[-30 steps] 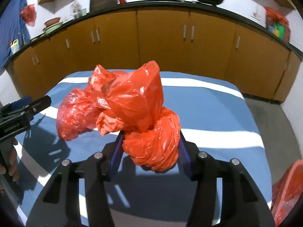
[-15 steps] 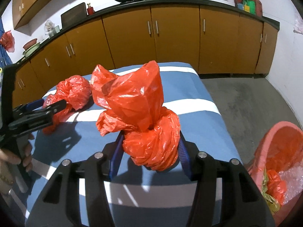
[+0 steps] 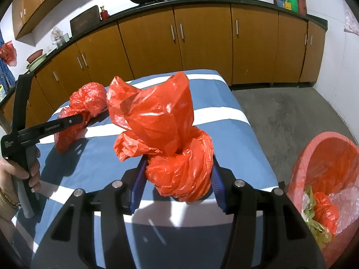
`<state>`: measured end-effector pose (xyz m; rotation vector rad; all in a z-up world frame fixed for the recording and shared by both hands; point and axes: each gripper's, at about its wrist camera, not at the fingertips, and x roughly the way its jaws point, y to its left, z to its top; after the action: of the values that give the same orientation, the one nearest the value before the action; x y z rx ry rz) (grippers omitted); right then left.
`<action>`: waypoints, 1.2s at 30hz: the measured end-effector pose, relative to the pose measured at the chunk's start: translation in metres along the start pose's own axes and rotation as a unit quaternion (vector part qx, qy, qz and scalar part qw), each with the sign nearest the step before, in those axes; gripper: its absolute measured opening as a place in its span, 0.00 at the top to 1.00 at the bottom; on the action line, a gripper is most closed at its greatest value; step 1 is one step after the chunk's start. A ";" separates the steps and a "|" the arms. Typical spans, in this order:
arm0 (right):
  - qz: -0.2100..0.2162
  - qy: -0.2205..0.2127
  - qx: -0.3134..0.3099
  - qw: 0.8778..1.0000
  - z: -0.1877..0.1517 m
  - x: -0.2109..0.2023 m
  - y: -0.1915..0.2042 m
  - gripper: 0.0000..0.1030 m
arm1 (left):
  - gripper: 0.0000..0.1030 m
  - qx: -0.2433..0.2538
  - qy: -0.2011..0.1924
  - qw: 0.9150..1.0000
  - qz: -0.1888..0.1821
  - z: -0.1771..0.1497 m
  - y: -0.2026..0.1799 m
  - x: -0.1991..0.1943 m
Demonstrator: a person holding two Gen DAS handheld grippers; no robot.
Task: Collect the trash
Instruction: 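Carry both red bags over the orange basket with both tools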
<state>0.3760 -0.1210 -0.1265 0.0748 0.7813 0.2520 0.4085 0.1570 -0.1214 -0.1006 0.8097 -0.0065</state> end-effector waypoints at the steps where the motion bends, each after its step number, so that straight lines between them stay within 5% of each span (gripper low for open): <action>1: 0.001 0.001 0.000 1.000 -0.002 -0.002 0.001 0.50 | 0.72 -0.004 -0.002 1.000 0.002 -0.001 0.002 -0.003; 19: 0.007 -0.033 0.012 0.999 -0.017 -0.087 -0.004 0.51 | 0.72 0.005 -0.059 0.998 -0.014 -0.026 -0.027 -0.099; 36: -0.105 -0.094 0.096 0.985 -0.041 -0.213 -0.123 0.51 | 0.72 0.082 -0.084 0.981 -0.156 -0.039 -0.180 -0.159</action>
<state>0.2257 -0.2950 -0.0287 0.1944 0.6171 -0.0309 0.2771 -0.0190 -0.0166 -0.0712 0.6157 -0.3564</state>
